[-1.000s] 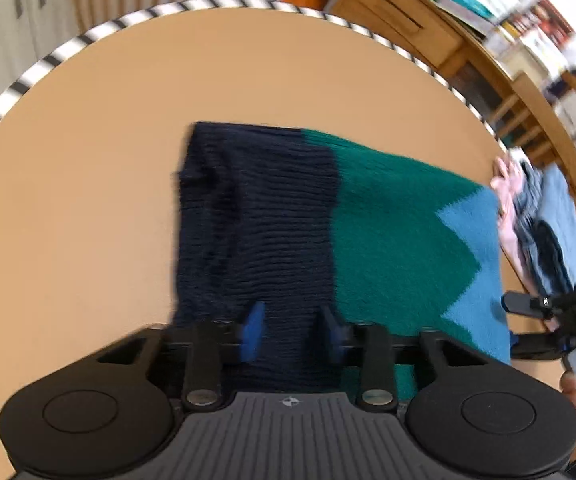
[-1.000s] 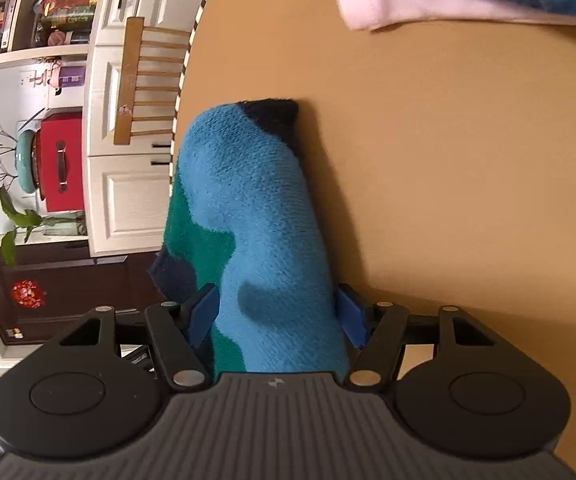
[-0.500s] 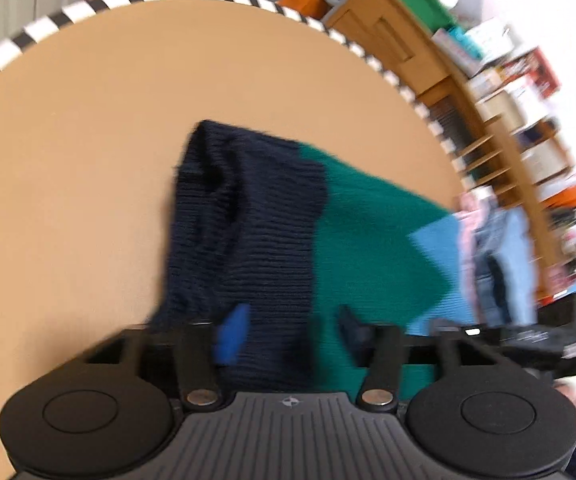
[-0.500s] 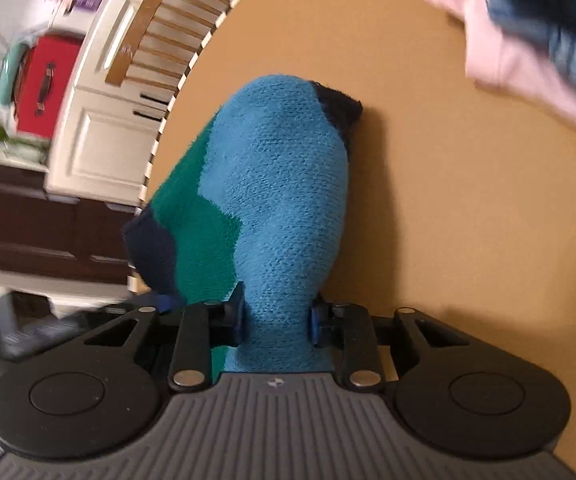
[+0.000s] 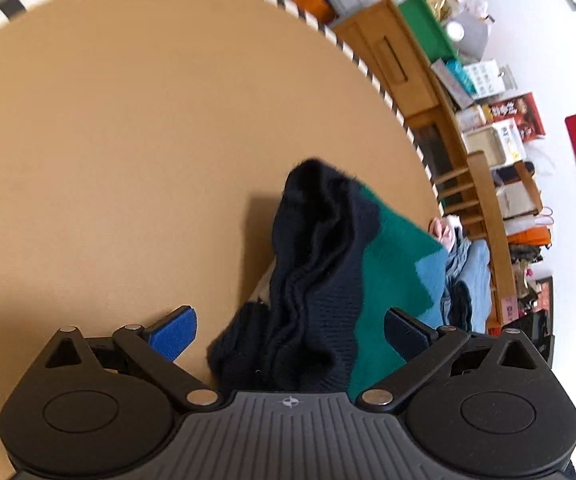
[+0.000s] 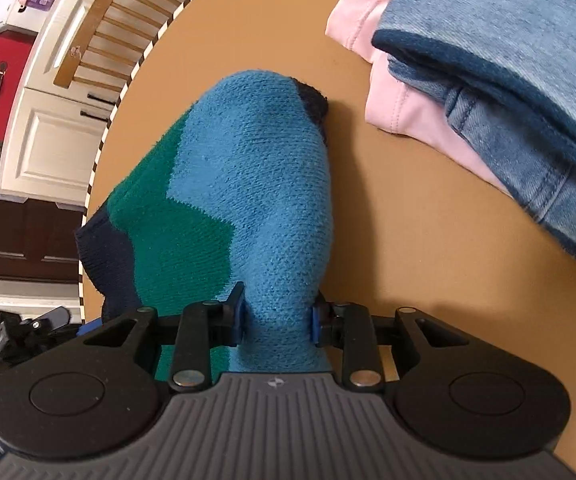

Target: Fold clothes

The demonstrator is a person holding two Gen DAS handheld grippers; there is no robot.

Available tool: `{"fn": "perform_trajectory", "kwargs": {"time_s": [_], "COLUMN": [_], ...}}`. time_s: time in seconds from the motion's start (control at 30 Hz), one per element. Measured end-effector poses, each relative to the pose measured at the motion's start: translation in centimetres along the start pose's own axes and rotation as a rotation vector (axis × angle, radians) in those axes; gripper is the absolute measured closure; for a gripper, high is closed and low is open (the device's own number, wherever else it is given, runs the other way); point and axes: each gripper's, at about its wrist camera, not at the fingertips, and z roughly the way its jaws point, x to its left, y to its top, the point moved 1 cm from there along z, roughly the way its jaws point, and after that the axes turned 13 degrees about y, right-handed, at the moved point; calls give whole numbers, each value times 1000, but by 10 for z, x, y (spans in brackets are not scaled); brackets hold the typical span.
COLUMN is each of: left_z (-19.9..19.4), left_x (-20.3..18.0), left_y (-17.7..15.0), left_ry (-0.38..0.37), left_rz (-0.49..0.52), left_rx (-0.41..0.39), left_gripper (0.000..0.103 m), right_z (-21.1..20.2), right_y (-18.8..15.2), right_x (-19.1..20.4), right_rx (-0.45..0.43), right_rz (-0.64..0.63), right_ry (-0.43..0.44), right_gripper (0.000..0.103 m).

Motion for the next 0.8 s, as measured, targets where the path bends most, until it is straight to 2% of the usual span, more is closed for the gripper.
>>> {"fn": "perform_trajectory", "kwargs": {"time_s": [0.17,0.27,0.4,0.57,0.63,0.7,0.8], "left_z": [26,35,47,61,72,86,90], "left_x": [3,0,-12,-3,-12,-23,-21], "left_y": [8,11,15,19,14,7,2], "left_ry": [-72,-123,-150,-257,-260,-201,-188], "left_rz": [13,49,120,47,53,80,37], "left_rx": [67,112,155,229,243,262,260], "left_gripper": [1,0,0,1,12,67,66], "right_z": [1,1,3,5,4,3,2], "right_y": [3,2,3,5,3,1,-1], "right_x": [-4,-3,-3,-2,-2,-3,-4], "right_rx": [24,35,41,38,34,27,7], "right_rz": [31,34,51,68,65,71,84], "right_ry": [9,3,14,26,25,32,44], "right_gripper": [71,71,70,69,69,69,69]}}
